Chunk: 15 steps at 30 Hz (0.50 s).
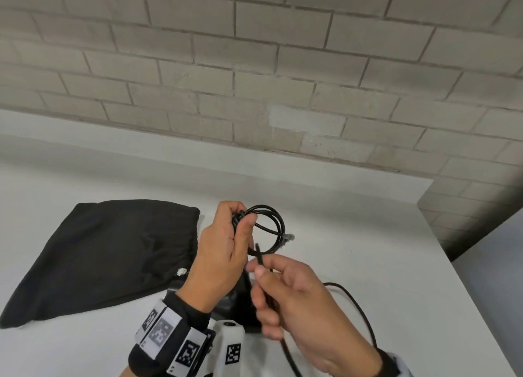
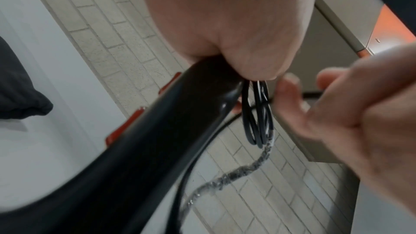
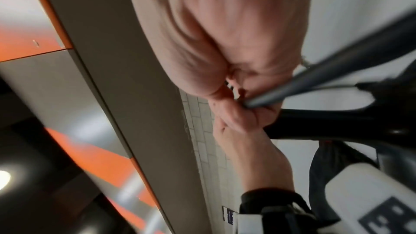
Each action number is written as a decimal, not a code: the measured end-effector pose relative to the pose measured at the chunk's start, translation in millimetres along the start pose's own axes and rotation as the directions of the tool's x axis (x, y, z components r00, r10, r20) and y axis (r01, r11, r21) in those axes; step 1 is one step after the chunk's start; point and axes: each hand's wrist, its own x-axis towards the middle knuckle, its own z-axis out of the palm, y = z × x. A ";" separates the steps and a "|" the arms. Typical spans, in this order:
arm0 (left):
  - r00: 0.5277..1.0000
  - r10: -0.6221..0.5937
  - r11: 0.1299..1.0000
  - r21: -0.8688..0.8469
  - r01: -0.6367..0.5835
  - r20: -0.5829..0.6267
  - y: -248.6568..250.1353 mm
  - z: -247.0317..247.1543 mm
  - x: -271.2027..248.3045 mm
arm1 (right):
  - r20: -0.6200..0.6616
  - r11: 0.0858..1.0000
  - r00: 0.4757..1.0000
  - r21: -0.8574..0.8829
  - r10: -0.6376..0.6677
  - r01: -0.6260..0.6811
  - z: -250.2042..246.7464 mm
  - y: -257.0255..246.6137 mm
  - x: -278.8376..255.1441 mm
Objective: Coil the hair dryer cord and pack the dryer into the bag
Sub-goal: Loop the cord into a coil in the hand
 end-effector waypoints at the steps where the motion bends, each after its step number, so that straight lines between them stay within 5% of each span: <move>1: 1.000 -0.005 1.000 -0.004 0.005 -0.001 0.7 -0.3 -0.1 | 0.024 0.998 0.999 -0.033 -0.044 0.045 -1.5 -1.3 -4.0; 7: 1.000 -0.025 0.998 -0.050 0.026 0.014 2.4 1.4 2.5 | 0.089 0.941 0.950 -0.137 -0.298 0.308 -35.8 6.7 -42.4; 11: 1.000 0.000 0.999 -0.039 0.001 0.018 -1.2 2.2 2.7 | 0.124 0.794 0.914 -0.460 -0.387 0.399 -81.3 41.1 -68.3; 13: 1.000 0.008 0.999 -0.036 -0.007 0.020 -1.6 1.5 2.2 | 0.046 0.667 0.891 -0.645 -0.452 0.372 -102.1 57.4 -85.3; 15: 0.999 0.027 0.999 -0.032 -0.026 0.030 -2.4 1.1 1.8 | 0.007 0.753 0.963 -0.621 -0.270 0.216 -115.7 61.4 -92.2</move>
